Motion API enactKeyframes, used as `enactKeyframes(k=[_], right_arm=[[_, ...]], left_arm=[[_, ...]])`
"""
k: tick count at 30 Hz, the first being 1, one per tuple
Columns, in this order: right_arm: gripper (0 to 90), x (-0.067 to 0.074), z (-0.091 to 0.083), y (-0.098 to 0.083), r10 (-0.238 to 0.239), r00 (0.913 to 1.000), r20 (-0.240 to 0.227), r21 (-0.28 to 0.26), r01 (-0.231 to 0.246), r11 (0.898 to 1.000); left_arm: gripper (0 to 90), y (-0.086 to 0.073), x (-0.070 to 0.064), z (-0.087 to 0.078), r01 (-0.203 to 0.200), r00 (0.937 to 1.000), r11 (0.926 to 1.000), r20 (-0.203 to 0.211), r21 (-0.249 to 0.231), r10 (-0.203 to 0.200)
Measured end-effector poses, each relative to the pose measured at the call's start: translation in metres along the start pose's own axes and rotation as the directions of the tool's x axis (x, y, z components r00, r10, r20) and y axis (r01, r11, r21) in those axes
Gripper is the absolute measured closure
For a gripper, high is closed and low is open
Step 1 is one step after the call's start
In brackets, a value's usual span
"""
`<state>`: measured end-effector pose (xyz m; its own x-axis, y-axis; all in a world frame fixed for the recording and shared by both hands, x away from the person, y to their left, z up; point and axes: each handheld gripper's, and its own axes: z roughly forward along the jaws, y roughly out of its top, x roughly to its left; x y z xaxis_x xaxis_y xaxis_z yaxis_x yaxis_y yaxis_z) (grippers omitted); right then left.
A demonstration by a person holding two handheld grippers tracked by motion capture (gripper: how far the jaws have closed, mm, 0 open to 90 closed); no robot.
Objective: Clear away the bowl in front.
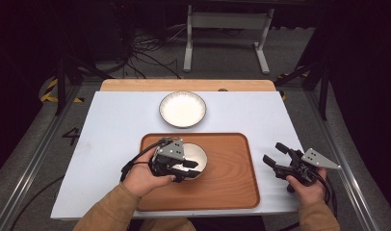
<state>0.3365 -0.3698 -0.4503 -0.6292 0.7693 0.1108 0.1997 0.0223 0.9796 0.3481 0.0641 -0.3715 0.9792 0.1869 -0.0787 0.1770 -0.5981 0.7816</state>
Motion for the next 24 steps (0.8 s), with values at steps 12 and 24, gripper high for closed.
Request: enactKeyframes(k=[12,24], right_arm=[[21.2,0.0,0.005,0.001,0.002,1.0,-0.005,-0.002,-0.002,1.0],[20.5,-0.001,0.004,0.002,0.002,1.0,0.004,0.003,-0.002,1.0]], left_arm=[[34.6,-0.01,0.002,-0.02,0.071,0.9886,0.9894,-0.124,-0.127,-0.086],[20.3,-0.032,0.012,-0.045,0.109,0.9555,0.9707,-0.246,-0.214,-0.162]])
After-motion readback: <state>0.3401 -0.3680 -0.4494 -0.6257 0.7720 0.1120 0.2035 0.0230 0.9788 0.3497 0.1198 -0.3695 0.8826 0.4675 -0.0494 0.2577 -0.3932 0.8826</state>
